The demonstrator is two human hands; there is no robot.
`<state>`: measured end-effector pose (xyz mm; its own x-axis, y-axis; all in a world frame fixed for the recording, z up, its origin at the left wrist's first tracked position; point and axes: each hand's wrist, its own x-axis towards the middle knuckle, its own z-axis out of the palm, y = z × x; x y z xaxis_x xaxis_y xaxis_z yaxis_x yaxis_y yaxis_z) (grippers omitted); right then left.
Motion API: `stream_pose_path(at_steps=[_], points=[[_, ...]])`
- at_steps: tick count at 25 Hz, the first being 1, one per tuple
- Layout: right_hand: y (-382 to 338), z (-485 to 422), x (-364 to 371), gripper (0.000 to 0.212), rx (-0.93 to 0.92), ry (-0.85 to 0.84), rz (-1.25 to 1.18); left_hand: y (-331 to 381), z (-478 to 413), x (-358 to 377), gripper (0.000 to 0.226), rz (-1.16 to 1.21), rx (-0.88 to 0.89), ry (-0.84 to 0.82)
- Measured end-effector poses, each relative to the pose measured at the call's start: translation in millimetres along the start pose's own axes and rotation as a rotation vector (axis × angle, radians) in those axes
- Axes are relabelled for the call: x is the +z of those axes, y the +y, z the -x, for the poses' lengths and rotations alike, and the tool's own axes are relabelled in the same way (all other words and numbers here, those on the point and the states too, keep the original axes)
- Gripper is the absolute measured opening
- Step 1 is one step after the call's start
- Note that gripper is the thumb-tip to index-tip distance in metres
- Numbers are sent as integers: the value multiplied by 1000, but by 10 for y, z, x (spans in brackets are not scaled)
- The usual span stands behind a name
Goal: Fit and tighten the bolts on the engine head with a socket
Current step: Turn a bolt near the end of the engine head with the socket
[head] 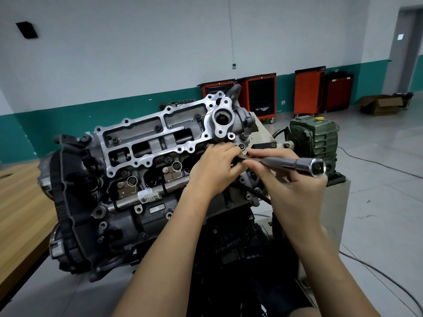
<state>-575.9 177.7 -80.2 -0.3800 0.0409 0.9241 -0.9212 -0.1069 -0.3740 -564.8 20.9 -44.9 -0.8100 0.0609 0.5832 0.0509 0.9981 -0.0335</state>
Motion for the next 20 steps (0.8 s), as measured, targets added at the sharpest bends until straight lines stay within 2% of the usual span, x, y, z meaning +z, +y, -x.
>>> stream_pose_path(at_steps=[2, 5, 10, 12, 16, 20], points=[[-29, 17, 9, 21, 27, -30, -25, -19, -6, 10, 24, -7, 12, -3], [7, 61, 16, 18, -46, -111, 50, -22, -7, 18, 27, -4, 10, 3], [-14, 3, 17, 19, 3, 2, 11, -9, -7, 0, 22, 4, 16, 11], [-41, 17, 5, 21, 27, -14, -3, -12, -11, 2, 21, 0, 18, 5], [-10, 63, 3, 17, -81, -87, 83, -7, -2, 4, 23, 4, 4, 19], [-15, 15, -3, 19, -52, 12, 59, 0, 11, -1, 19, 14, 3, 28]])
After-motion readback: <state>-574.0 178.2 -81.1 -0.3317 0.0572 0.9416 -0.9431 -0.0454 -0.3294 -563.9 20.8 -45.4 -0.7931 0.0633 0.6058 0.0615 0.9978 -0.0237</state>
